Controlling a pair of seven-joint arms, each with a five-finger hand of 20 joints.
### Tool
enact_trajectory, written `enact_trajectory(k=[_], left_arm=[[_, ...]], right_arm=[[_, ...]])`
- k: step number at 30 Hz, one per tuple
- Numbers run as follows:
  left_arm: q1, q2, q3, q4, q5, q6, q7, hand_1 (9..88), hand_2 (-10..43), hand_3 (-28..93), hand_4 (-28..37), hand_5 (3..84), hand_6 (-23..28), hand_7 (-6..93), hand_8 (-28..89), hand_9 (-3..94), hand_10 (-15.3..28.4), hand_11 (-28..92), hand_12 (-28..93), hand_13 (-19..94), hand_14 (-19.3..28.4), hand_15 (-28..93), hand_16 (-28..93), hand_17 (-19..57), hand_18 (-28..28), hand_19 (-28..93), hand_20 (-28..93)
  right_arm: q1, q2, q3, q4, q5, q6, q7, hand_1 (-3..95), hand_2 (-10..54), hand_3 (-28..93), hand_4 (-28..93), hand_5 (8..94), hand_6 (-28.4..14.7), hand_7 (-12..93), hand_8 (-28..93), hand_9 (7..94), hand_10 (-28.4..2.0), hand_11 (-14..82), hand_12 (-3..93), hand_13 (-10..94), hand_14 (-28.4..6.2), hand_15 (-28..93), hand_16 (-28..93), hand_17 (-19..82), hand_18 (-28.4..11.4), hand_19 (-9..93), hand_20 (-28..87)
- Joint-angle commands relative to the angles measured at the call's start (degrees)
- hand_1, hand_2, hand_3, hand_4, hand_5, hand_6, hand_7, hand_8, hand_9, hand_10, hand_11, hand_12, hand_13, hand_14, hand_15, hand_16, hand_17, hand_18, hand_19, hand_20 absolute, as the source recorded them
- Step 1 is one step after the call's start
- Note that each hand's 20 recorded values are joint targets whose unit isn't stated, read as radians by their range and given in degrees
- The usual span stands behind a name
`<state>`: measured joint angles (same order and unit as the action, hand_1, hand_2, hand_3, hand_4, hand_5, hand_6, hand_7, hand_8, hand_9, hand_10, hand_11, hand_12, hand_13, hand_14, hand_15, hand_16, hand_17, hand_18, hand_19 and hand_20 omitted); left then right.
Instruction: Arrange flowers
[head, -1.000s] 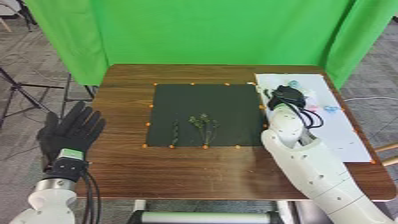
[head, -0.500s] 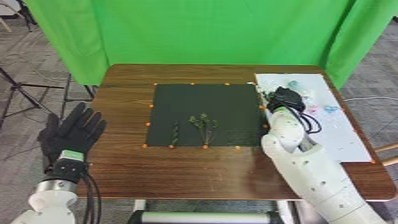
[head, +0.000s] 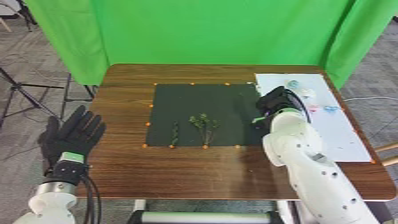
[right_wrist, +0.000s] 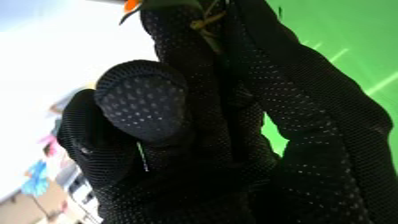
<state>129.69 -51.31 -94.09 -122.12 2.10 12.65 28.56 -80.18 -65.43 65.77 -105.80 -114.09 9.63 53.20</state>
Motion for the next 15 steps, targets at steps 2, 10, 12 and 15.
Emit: enact_trajectory(k=[2,10,12,15], left_arm=[[1.09,0.21,-0.99,-0.81,-0.69,1.05,0.29,28.1,16.9,73,-28.3,46.1,7.4,17.7,-10,42.2,14.9,28,12,32,15.8,52,-8,-4.0,13.9,39,11],[1.41,1.12,-1.31,-1.07,-0.87,1.18,1.18,28.1,17.0,73,-28.3,46.2,7.5,18.1,-10,42.3,14.8,28,12,32,15.8,52,-8,-4.0,13.9,39,11],[1.36,1.12,-1.29,-1.06,-0.97,1.34,1.24,28.1,17.0,73,-28.3,46.2,7.4,18.1,-10,42.3,14.8,28,12,32,15.7,52,-8,-4.0,13.9,39,11],[1.29,1.18,-1.14,-1.09,-0.89,1.35,1.03,28.1,17.1,73,-28.3,46.2,7.4,18.2,-10,42.3,14.8,28,12,32,15.8,52,-8,-4.0,13.9,39,11]], right_arm=[[-7.09,-3.06,-1.71,-5.18,-5.18,-2.91,0.76,53.0,-9.5,74,-20,79.7,-2.2,32,24,87.2,-11.4,20.7,46.9,87,-6.1,59,31,59,-21.2,93,52],[-8.92,-5.15,-3.05,-4.53,-7.01,-4.85,1.98,52.2,-9.5,74,-20,77.1,-2.7,37,22,85.9,-11.6,24.0,46.3,87,-6.1,60,32,59,-20.9,93,52],[-9.01,-5.22,-3.32,-4.21,-8.14,-4.94,2.25,52.2,-9.5,74,-20,77.0,-2.7,37,22,85.8,-11.6,24.4,46.2,87,-6.0,60,32,59,-20.9,93,52],[-10.05,-5.5,-3.02,-4.47,-9.19,-6.17,3.24,52.1,-9.5,74,-19,76.8,-2.7,38,22,85.6,-11.7,25.0,45.9,87,-6.0,60,32,60,-20.9,93,52]])
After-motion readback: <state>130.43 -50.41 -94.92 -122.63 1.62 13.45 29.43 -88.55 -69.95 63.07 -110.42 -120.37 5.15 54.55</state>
